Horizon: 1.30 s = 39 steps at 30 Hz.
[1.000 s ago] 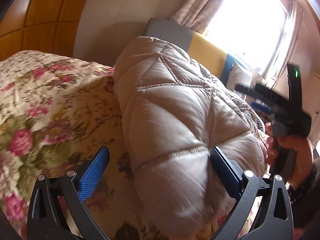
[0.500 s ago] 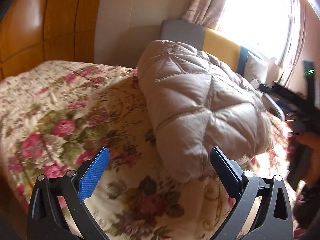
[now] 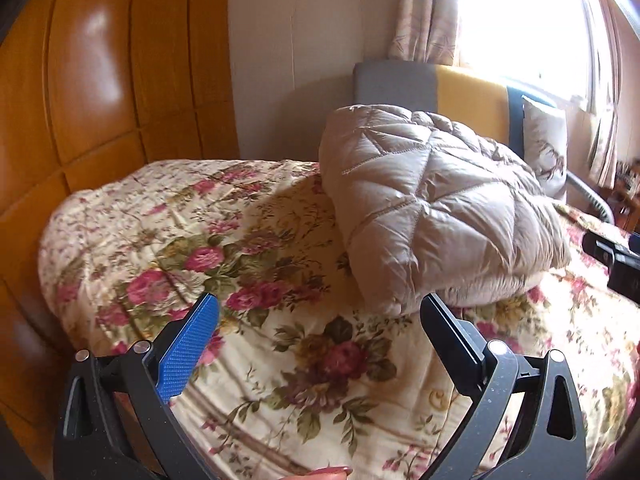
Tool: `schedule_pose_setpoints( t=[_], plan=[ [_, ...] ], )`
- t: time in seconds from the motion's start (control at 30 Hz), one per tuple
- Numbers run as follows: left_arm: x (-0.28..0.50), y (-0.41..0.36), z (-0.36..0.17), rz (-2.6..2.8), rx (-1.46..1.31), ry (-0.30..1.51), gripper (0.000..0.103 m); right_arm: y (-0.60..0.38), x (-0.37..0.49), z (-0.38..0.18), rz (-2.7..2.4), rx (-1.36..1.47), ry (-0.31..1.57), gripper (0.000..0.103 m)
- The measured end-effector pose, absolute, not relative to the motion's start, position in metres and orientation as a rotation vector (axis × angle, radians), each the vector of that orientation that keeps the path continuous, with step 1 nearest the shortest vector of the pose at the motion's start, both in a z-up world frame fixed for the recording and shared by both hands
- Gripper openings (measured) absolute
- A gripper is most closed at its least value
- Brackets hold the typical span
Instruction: Fold large clothes
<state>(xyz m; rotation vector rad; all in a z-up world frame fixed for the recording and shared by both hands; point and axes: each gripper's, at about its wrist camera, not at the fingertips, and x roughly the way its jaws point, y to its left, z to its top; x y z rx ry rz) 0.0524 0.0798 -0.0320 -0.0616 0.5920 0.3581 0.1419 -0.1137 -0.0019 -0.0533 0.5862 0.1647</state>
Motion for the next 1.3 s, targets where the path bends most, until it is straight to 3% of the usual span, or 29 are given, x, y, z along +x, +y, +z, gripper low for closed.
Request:
schedule_pose_setpoints(
  t=[0.37,1.3],
  plan=[
    [0.029,0.066,-0.027,0.336,-0.073,0.605,0.1,-0.109,0.093,-0.018,0.188,-0.047,0.572,0.101],
    [0.026,0.074,-0.029,0.35,-0.111,0.62,0.1,-0.105,0.086,-0.016,0.228,-0.025,0.584,0.101]
  ],
)
